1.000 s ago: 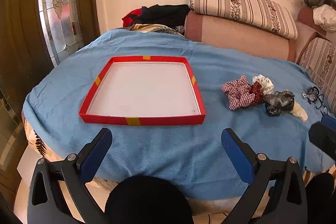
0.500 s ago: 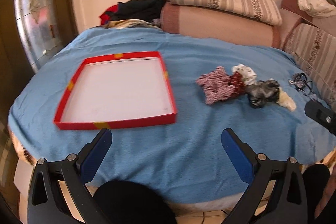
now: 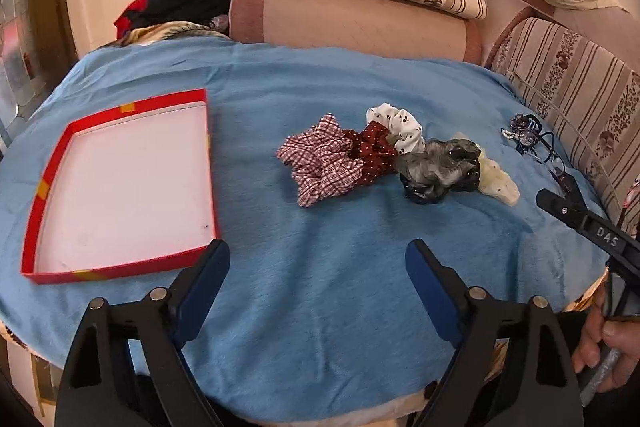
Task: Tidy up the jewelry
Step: 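Lower left tool onto red plaid scrunchie and close while right tool approaches grey scrunchie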
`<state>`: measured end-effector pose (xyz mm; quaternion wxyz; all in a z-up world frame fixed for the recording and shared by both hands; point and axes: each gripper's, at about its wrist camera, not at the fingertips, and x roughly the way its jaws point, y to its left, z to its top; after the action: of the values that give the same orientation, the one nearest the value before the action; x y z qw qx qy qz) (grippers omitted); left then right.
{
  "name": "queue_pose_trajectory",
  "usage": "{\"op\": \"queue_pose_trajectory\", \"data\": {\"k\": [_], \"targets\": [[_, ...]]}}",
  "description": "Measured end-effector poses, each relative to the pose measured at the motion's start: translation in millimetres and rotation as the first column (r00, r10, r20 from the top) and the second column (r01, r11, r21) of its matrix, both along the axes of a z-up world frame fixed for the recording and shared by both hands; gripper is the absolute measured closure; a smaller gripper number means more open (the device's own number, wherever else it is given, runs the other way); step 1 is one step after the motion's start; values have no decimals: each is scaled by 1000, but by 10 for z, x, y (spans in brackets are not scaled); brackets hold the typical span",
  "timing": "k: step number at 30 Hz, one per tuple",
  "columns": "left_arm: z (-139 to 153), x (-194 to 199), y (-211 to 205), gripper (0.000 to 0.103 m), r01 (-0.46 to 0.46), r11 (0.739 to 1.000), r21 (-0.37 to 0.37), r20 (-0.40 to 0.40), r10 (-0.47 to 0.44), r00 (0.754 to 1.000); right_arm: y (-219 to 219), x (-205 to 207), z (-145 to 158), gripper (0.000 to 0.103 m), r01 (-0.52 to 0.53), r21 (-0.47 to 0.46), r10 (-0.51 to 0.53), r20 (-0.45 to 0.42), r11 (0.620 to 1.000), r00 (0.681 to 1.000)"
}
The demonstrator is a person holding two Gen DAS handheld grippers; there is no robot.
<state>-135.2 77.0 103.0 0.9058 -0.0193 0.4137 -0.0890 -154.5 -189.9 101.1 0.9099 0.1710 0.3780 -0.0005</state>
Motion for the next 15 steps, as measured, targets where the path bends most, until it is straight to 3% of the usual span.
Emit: {"op": "queue_pose_trajectory", "data": {"k": [11, 15], "targets": [[-158, 768, -34, 39, -17, 998, -53, -65, 14, 998, -79, 60, -237, 53, 24, -3, -24, 29, 1000, 999], [-259, 1020, -143, 43, -9, 999, -54, -85, 4, 996, -74, 78, -284, 53, 14, -1, -14, 29, 1000, 999]]}}
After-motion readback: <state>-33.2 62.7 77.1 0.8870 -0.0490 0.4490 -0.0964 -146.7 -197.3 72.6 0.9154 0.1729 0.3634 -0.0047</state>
